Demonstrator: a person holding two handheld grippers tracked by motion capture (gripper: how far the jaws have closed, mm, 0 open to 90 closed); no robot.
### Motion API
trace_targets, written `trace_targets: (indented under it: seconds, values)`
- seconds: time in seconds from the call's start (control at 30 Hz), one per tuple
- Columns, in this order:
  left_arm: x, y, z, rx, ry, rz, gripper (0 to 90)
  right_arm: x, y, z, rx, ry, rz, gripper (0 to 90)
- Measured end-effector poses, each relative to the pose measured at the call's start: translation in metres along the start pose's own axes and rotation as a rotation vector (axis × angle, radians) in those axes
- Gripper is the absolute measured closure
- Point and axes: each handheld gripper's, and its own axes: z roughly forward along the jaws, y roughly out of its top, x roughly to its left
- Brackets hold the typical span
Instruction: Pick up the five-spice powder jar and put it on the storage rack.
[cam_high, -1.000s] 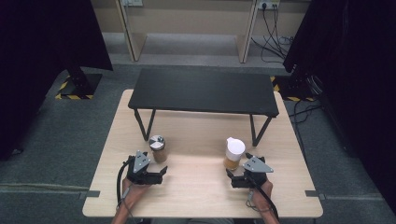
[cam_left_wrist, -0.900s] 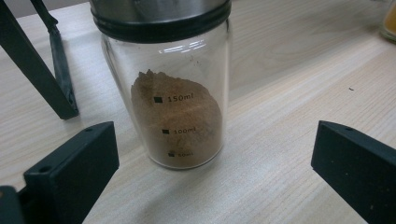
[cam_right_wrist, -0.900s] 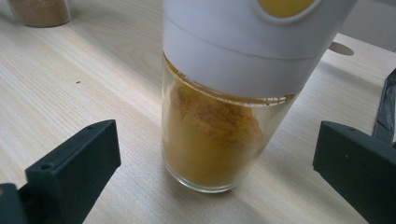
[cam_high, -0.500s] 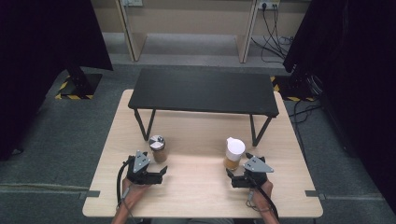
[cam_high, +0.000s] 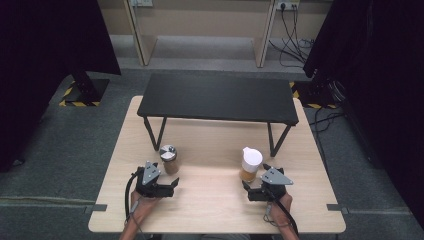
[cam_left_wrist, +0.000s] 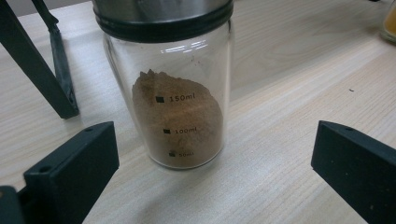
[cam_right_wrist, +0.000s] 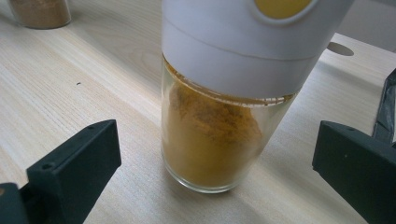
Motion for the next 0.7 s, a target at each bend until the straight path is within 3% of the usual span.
trace_targets:
  seconds: [0.5,0.7]
  values:
    - [-0.0006,-0.0013,-0.0009,-0.008,0.017,-0.006,0.0,-0.0003,-0.0001,0.0,0.0,0.001,0.0,1.1]
    - [0.0037,-0.0028,-0.0046,-0.031,0.028,-0.051,0.0,-0.0008,-0.0004,-0.0001,-0.002,0.001,0.003,1.2]
